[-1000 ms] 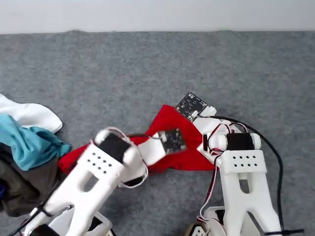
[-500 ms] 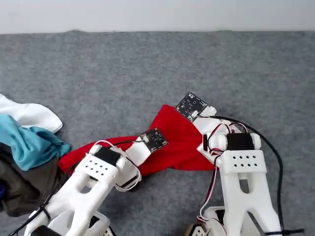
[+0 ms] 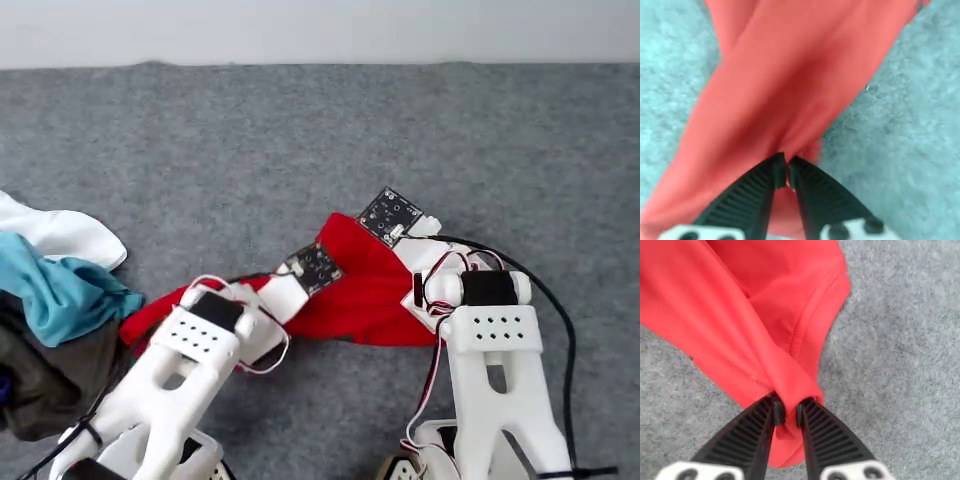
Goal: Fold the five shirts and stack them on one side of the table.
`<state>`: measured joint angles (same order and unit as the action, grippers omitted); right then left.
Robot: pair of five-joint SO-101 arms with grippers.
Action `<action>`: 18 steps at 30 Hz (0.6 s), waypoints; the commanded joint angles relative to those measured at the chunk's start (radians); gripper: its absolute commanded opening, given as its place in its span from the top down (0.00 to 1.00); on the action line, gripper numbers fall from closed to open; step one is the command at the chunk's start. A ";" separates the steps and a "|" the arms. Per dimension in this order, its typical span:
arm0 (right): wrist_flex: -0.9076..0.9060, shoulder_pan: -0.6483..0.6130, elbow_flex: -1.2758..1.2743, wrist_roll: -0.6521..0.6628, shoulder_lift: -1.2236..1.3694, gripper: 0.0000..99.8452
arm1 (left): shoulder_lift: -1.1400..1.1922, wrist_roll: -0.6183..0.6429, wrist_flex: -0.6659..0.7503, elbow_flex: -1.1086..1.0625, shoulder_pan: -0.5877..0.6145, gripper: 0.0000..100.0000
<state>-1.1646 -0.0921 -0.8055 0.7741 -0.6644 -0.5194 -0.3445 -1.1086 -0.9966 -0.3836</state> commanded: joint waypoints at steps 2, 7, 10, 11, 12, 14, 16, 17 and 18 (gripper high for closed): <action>0.004 0.012 0.009 -0.009 -0.033 0.99 | -0.008 -0.058 -0.206 0.193 0.000 0.99; 0.004 0.012 0.012 -0.009 -0.035 0.99 | -0.008 -0.106 -0.345 0.358 0.008 0.99; 0.008 0.012 0.012 -0.009 -0.035 0.99 | 0.000 -0.107 -0.296 0.394 0.008 0.99; 0.012 0.012 0.012 -0.009 -0.035 0.99 | 0.002 -0.106 -0.250 0.386 0.008 0.99; 0.013 0.012 0.012 -0.009 -0.035 0.99 | 0.002 -0.104 -0.201 0.372 0.017 0.99; 0.015 0.010 0.014 -0.009 -0.035 0.99 | 0.003 -0.104 -0.078 0.334 0.052 0.99; 0.015 0.010 0.014 -0.009 -0.035 0.99 | 0.003 -0.103 0.054 0.280 0.098 0.99; 0.015 0.010 0.014 -0.009 -0.035 0.99 | 0.003 -0.103 0.118 0.251 0.123 0.98; 0.015 0.010 0.014 -0.009 -0.035 0.99 | 0.003 -0.103 0.175 0.223 0.146 0.98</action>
<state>-1.1646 -0.0921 -0.8055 0.7741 -0.6644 -0.5163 -0.4457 -1.1162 -0.7342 -0.2992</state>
